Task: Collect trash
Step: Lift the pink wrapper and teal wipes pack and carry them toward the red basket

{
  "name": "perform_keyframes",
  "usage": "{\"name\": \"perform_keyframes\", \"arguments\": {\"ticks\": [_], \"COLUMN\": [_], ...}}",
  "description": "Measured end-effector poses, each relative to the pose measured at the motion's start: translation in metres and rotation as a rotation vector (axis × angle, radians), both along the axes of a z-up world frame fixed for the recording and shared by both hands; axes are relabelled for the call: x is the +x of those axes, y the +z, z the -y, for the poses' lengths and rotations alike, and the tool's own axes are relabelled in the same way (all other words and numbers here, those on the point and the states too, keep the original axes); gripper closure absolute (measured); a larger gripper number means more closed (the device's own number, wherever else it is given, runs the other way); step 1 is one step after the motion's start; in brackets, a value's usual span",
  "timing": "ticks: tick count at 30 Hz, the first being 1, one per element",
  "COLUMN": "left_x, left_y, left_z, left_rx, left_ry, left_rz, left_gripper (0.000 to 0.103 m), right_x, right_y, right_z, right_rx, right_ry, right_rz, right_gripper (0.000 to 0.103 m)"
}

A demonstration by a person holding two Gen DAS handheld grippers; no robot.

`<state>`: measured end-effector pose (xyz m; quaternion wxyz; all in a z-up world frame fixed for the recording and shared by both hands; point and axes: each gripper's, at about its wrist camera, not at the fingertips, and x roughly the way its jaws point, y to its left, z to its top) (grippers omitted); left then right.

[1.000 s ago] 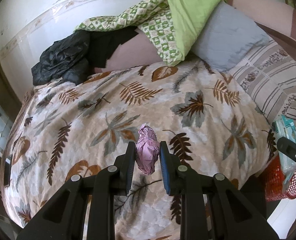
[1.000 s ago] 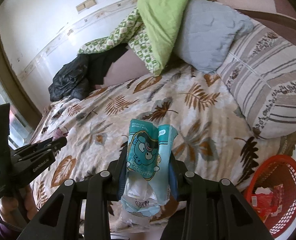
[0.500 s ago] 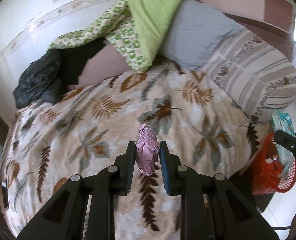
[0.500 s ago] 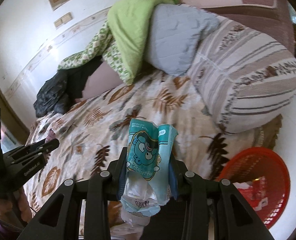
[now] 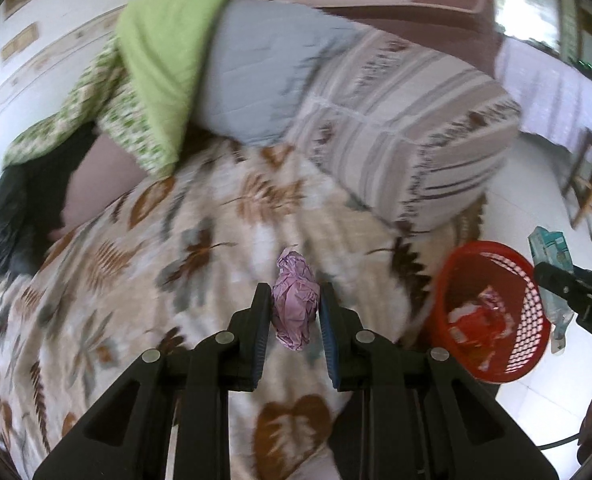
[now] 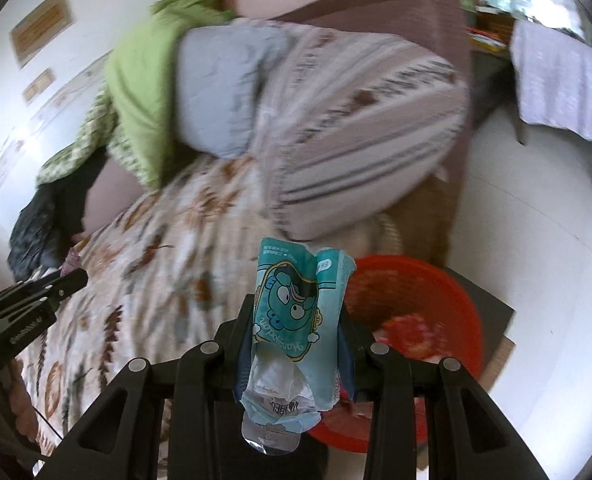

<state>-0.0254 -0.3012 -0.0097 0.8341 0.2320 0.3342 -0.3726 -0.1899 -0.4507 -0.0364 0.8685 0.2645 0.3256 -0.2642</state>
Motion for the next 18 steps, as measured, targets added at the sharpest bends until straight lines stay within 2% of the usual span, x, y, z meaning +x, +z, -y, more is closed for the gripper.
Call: {"name": "perform_keyframes", "arguments": {"ticks": [8, 18], "left_x": [-0.031, -0.05], "left_y": [-0.009, -0.015], "left_z": [0.044, 0.05], "left_rx": [0.015, 0.019], "left_ry": [-0.116, -0.172], "left_rz": [-0.019, -0.036], "left_gripper": [0.08, 0.08], "right_x": [-0.027, -0.029], "right_y": [-0.001, 0.002], "right_z": [0.021, 0.014], "right_rx": [0.006, 0.006], "right_ry": [-0.073, -0.061], "right_rz": [-0.012, 0.001], "right_gripper": [0.066, 0.065]}}
